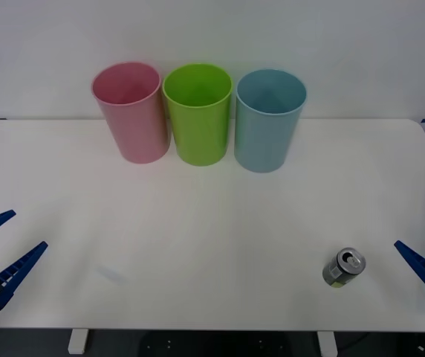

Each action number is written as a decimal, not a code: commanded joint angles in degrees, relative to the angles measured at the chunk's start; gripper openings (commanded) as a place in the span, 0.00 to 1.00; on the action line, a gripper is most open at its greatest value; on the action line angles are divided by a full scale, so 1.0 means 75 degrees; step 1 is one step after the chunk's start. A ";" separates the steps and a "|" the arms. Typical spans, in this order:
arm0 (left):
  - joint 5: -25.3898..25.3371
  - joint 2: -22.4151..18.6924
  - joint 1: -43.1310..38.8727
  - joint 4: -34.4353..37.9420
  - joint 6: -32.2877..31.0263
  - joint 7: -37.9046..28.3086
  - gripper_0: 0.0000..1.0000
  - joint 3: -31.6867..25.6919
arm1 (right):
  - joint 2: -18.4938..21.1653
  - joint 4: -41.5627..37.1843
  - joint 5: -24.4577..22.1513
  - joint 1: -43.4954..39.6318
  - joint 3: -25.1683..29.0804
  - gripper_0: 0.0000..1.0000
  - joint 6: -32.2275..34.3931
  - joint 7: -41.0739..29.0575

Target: Grasp the object on the table and drop it into the matching bin: aluminum can to the light blue bin, PET bottle to the pink bin.

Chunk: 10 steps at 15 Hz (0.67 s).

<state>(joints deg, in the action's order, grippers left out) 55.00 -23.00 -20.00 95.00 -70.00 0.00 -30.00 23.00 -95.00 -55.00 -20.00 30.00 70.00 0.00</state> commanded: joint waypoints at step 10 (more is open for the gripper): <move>0.0000 0.0000 0.0000 0.0000 0.0000 0.0000 1.00 0.0000 | 0.0273 0.0209 0.0384 -0.0614 -0.0227 1.00 -0.0029 0.0117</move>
<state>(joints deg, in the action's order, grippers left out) 55.00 -23.00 -20.00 95.00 -70.00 0.00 -30.00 24.47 -93.56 -52.66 -24.04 28.44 69.65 0.66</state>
